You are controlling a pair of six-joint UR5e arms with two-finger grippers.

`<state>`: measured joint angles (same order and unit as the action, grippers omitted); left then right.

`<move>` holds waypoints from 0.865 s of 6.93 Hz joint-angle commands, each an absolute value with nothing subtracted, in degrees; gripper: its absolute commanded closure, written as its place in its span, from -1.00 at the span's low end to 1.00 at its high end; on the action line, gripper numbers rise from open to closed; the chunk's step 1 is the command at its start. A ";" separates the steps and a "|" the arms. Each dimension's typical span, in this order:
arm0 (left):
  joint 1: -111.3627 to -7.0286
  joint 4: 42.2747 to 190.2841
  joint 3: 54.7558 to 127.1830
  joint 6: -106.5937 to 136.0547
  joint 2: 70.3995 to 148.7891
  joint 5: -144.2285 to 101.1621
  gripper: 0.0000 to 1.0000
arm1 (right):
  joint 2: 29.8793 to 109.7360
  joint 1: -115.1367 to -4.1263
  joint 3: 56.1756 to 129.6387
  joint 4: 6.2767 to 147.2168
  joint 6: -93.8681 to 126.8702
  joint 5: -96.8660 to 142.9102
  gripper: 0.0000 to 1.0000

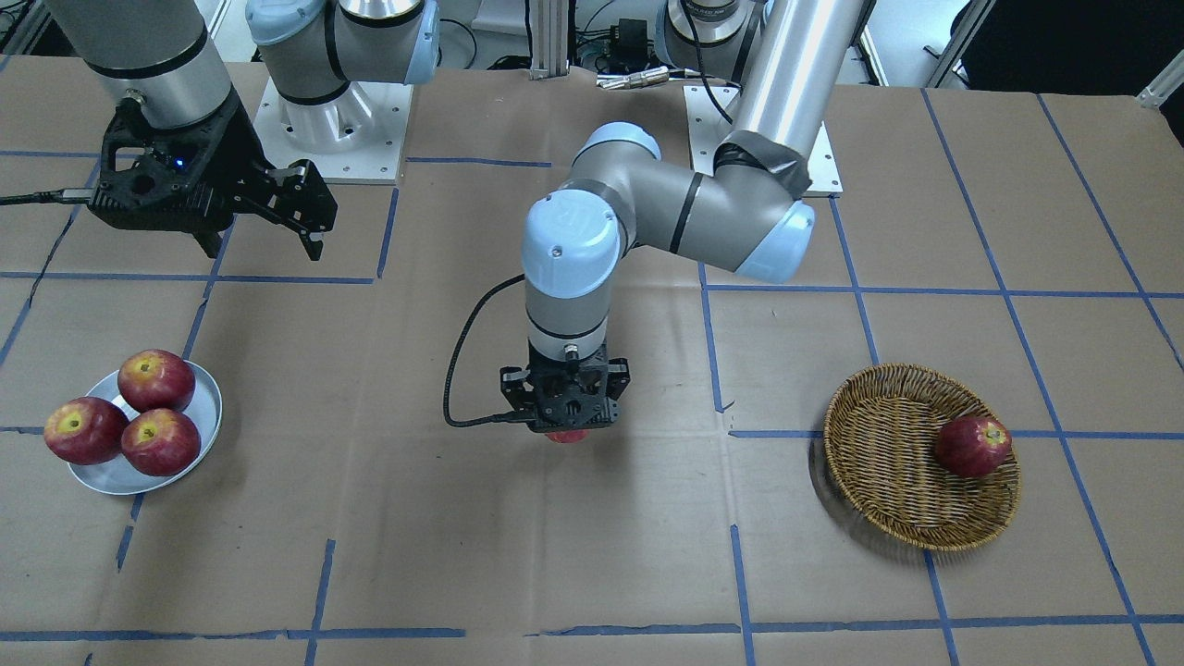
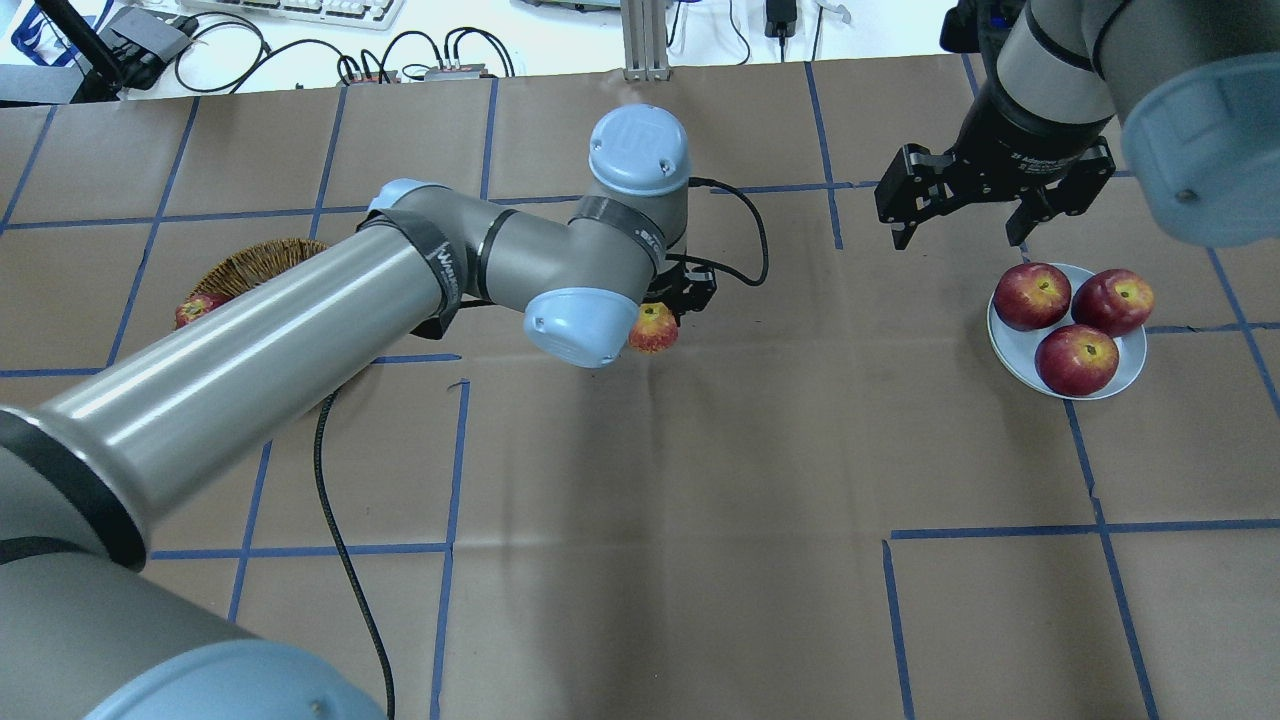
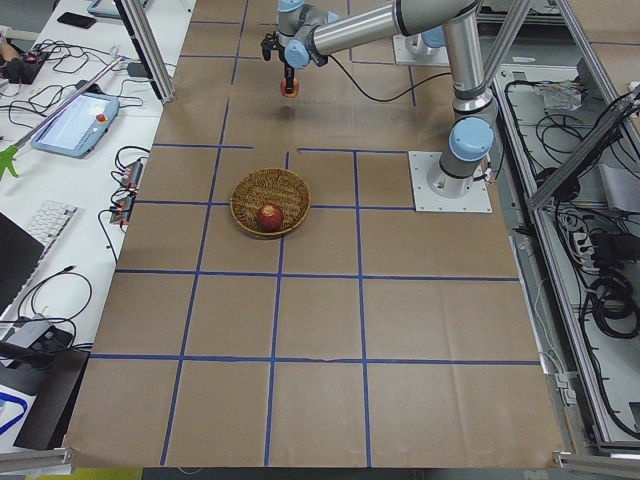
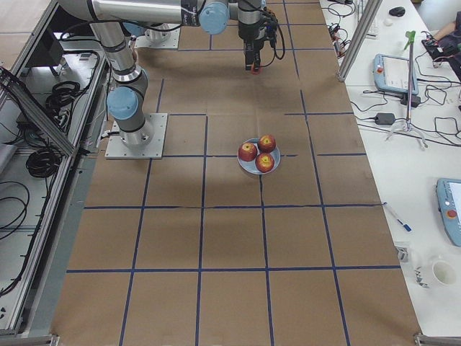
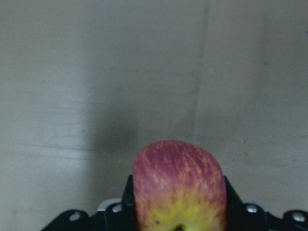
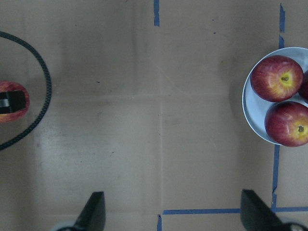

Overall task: Transfer apple from basket to plate
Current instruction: 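Carry the apple with the left gripper to the table center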

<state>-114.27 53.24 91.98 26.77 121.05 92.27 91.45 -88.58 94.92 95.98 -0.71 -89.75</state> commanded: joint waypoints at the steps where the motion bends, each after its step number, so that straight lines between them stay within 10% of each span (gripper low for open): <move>1: -115.14 51.42 91.50 25.58 123.74 92.46 -0.03 | 91.41 -88.59 94.92 95.98 -0.70 -89.74 -1.00; 4: -115.05 51.42 91.50 25.23 124.53 92.37 -0.37 | 91.41 -88.59 95.01 95.98 -0.70 -89.74 -1.00; 5: -114.79 51.50 91.49 25.22 124.37 91.76 -0.97 | 91.41 -88.59 94.92 95.98 -0.70 -89.74 -1.00; 6: -114.61 51.59 91.49 25.14 124.02 91.84 -0.98 | 91.41 -88.59 94.92 95.98 -0.70 -89.74 -1.00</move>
<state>-114.82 51.51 91.52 25.23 124.24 91.97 91.41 -88.59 94.95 95.98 -0.70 -89.74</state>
